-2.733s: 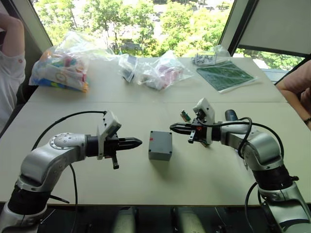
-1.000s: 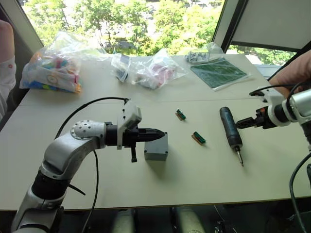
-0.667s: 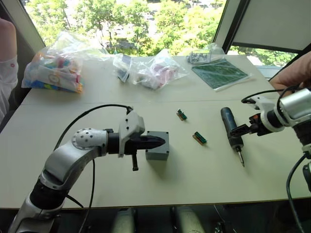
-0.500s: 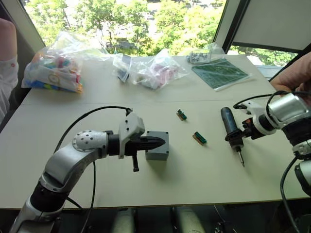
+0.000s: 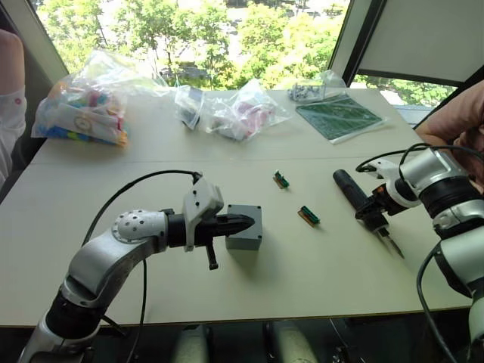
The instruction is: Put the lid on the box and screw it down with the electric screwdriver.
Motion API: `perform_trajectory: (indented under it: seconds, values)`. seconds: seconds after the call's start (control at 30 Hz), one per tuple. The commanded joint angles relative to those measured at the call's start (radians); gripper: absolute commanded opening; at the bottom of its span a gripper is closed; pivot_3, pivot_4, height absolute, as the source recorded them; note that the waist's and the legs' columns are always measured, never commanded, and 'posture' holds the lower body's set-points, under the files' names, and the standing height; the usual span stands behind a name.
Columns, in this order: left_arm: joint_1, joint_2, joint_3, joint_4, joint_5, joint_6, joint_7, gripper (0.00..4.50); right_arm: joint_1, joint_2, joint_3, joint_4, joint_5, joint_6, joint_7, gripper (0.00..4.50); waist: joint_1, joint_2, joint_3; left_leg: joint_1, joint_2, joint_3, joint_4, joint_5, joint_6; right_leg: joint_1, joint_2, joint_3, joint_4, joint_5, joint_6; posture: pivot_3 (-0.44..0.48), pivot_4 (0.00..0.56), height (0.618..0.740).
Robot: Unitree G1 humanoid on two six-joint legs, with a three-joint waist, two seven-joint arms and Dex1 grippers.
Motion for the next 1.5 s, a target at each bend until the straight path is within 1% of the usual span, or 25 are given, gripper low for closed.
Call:
perform_trajectory:
  seconds: [0.03,0.1,0.13,0.17,0.2,0.23,0.3,0.37,0.4,0.43,0.47,0.5,0.53,0.57,0.6,0.63,0.67,0.7,0.77,0.9,1.0,1.1,1.27,1.4,1.5]
  values:
    - [0.014,0.007,0.064,-0.004,-0.03,0.0,0.006,0.0,-0.055,0.035,-0.1,0.112,-0.007,-0.041,-0.072,1.86,-0.001,-0.001,-0.001,0.0,0.0,0.0,0.0,0.0,0.0,0.0,0.0,0.0,0.0,0.0,0.0,0.0,0.15,0.74]
    - [0.024,0.011,0.125,0.031,-0.056,0.001,0.006,0.0,-0.154,0.041,-0.251,0.198,0.033,-0.08,-0.202,1.86,-0.006,0.0,0.0,0.0,0.0,0.0,0.0,0.0,0.0,0.0,0.0,0.0,0.0,0.0,0.0,0.0,0.15,0.74]
    - [0.023,0.013,0.166,0.057,-0.078,0.003,0.004,0.0,-0.208,0.034,-0.341,0.223,0.068,-0.115,-0.265,1.86,-0.008,0.003,0.003,0.0,0.0,0.001,0.0,0.0,0.0,0.0,-0.001,0.0,0.0,0.0,0.0,0.0,0.15,0.74]
    - [0.023,0.017,0.195,0.076,-0.094,0.003,-0.001,0.0,-0.242,0.032,-0.4,0.238,0.09,-0.139,-0.306,1.86,-0.008,0.008,0.005,-0.001,0.0,0.001,0.0,0.0,0.0,-0.001,-0.001,0.001,0.0,0.0,0.0,0.0,0.15,0.74]
    - [0.019,0.015,0.217,0.092,-0.112,0.009,0.001,0.0,-0.267,0.031,-0.45,0.237,0.111,-0.167,-0.326,1.86,-0.009,0.011,0.007,-0.002,-0.001,0.002,0.0,0.0,0.0,-0.002,-0.001,0.001,0.001,0.0,0.0,0.0,0.15,0.74]
    - [0.012,0.011,0.239,0.11,-0.13,0.016,0.004,0.0,-0.296,0.035,-0.533,0.234,0.161,-0.177,-0.355,1.86,-0.01,0.014,0.009,-0.002,-0.001,0.002,-0.001,0.0,0.0,-0.003,-0.001,0.002,0.001,0.0,0.0,0.0,0.15,0.74]
    - [-0.004,-0.005,0.256,0.135,-0.124,0.005,0.026,0.0,-0.321,0.046,-0.679,0.206,0.256,-0.176,-0.382,1.86,-0.01,0.014,0.009,-0.003,-0.001,0.002,-0.005,0.0,0.0,-0.006,0.0,0.002,0.001,0.002,0.005,0.0,0.15,0.74]
    - [-0.017,-0.028,0.264,0.15,-0.106,-0.014,0.061,0.0,-0.306,0.059,-0.775,0.139,0.316,-0.165,-0.399,1.86,-0.007,0.013,0.009,-0.002,-0.001,0.001,-0.01,0.0,0.0,-0.006,0.0,0.001,0.0,0.002,0.005,0.0,0.15,0.74]
    - [-0.035,-0.053,0.272,0.165,-0.102,-0.013,0.1,0.0,-0.243,0.104,-0.891,-0.004,0.403,-0.226,-0.417,1.86,-0.003,0.013,0.008,-0.001,-0.001,0.001,-0.012,0.0,0.0,-0.006,0.0,0.001,-0.001,0.002,0.006,0.0,0.15,0.74]
    - [-0.045,-0.065,0.282,0.179,-0.102,-0.012,0.122,0.0,-0.192,0.146,-0.975,-0.122,0.466,-0.265,-0.44,1.86,0.002,0.011,0.008,-0.001,0.0,0.001,-0.014,0.0,0.0,-0.006,0.001,0.001,-0.001,0.002,0.006,0.0,0.15,0.74]
    - [-0.062,-0.098,0.298,0.19,-0.104,-0.027,0.155,0.0,-0.115,0.192,-1.021,-0.279,0.52,-0.237,-0.462,1.86,0.002,0.011,0.008,-0.001,0.0,0.0,-0.014,0.0,0.0,-0.006,0.001,0.0,-0.001,0.002,0.006,0.0,0.15,0.74]
    - [-0.085,-0.115,0.292,0.192,-0.13,-0.012,0.156,0.0,0.01,0.288,-1.045,-0.539,0.597,-0.258,-0.486,1.86,0.004,0.012,0.008,-0.001,0.0,0.0,-0.015,0.0,0.0,-0.006,0.001,0.0,-0.002,0.002,0.006,0.0,0.15,0.74]
    - [-0.1,-0.126,0.286,0.192,-0.148,-0.001,0.152,0.0,0.095,0.354,-1.049,-0.716,0.644,-0.262,-0.507,1.86,0.006,0.01,0.007,-0.001,0.0,0.0,-0.015,0.0,0.0,-0.006,0.001,0.0,-0.001,0.001,0.007,0.0,0.15,0.74]
    - [-0.11,-0.129,0.274,0.191,-0.175,0.022,0.131,0.0,0.142,0.418,-1.092,-0.834,0.781,-0.152,-0.538,1.86,0.008,0.01,0.007,-0.002,0.001,-0.001,-0.016,0.0,0.0,-0.006,0.001,-0.001,-0.001,0.001,0.007,0.0,0.15,0.74]
    - [-0.115,-0.117,0.257,0.192,-0.205,0.061,0.098,0.0,0.168,0.474,-1.138,-0.892,0.918,-0.066,-0.577,1.86,0.007,0.012,0.008,-0.003,0.001,-0.004,-0.015,0.0,-0.001,-0.007,0.001,-0.003,0.0,0.0,0.009,0.0,0.15,0.74]
    - [-0.115,-0.106,0.25,0.195,-0.223,0.086,0.077,0.0,0.176,0.508,-1.17,-0.914,1.013,0.001,-0.616,1.86,0.005,0.012,0.008,-0.003,0.001,-0.004,-0.015,0.001,-0.002,-0.007,0.001,-0.003,0.001,0.0,0.009,0.0,0.15,0.74]
    - [-0.114,-0.09,0.221,0.199,-0.217,0.102,0.051,0.0,0.205,0.545,-1.161,-0.959,1.038,0.019,-0.661,1.86,0.004,0.013,0.009,-0.005,0.001,-0.003,-0.015,0.002,-0.003,-0.009,0.0,-0.003,0.002,0.0,0.009,0.0,0.15,0.74]
    - [-0.117,-0.07,0.176,0.209,-0.192,0.117,0.032,0.0,0.243,0.573,-1.129,-1.004,1.025,0.005,-0.693,1.86,0.005,0.013,0.009,-0.007,0.0,-0.002,-0.014,0.004,-0.006,-0.012,-0.001,-0.003,0.003,0.0,0.009,0.0,0.15,0.74]
    - [-0.121,-0.042,0.113,0.219,-0.146,0.115,0.006,0.0,0.296,0.595,-1.076,-1.064,1.004,-0.015,-0.734,1.86,0.01,0.013,0.008,-0.01,0.0,-0.003,-0.012,0.004,-0.007,-0.012,-0.002,-0.004,0.004,0.001,0.008,0.0,0.15,0.74]
    - [-0.117,0.01,0.026,0.211,-0.071,0.072,-0.051,0.0,0.39,0.554,-0.962,-1.131,0.936,-0.083,-0.697,1.86,0.006,0.012,0.008,-0.009,-0.001,-0.003,-0.007,0.005,-0.008,-0.008,-0.002,-0.005,-0.001,0.002,0.004,0.0,0.15,0.74]
    - [-0.113,0.044,-0.045,0.239,0.018,0.018,-0.089,0.0,0.477,0.53,-0.887,-1.137,0.852,-0.186,-0.665,1.86,0.003,0.012,0.008,-0.009,0.0,-0.003,-0.003,0.005,-0.008,-0.006,-0.002,-0.005,0.0,0.002,0.001,0.0,0.15,0.74]
    - [-0.119,0.038,-0.068,0.268,0.055,-0.008,-0.1,0.0,0.532,0.509,-0.811,-1.117,0.746,-0.311,-0.635,1.86,0.004,0.012,0.008,-0.009,0.0,-0.003,-0.003,0.005,-0.008,-0.006,-0.001,-0.005,0.0,0.002,0.001,0.0,0.15,0.74]
    - [-0.118,0.033,-0.114,0.292,0.127,-0.046,-0.116,0.0,0.551,0.534,-0.766,-1.056,0.665,-0.444,-0.64,1.86,0.004,0.012,0.008,-0.01,0.0,-0.004,-0.003,0.005,-0.008,-0.008,0.0,-0.004,0.001,0.004,0.005,0.0,0.15,0.74]
    - [-0.104,0.023,-0.113,0.296,0.147,-0.055,-0.118,0.0,0.56,0.552,-0.749,-1.056,0.665,-0.462,-0.644,1.86,0.005,0.012,0.008,-0.01,0.0,-0.004,-0.003,0.005,-0.008,-0.008,0.0,-0.004,0.001,0.004,0.005,0.0,0.15,0.74]
    - [-0.091,0.013,-0.114,0.286,0.153,-0.053,-0.115,0.0,0.565,0.566,-0.759,-1.083,0.71,-0.429,-0.649,1.86,0.006,0.012,0.008,-0.01,0.0,-0.004,-0.003,0.005,-0.008,-0.008,0.0,-0.004,0.001,0.004,0.005,0.0,0.15,0.74]
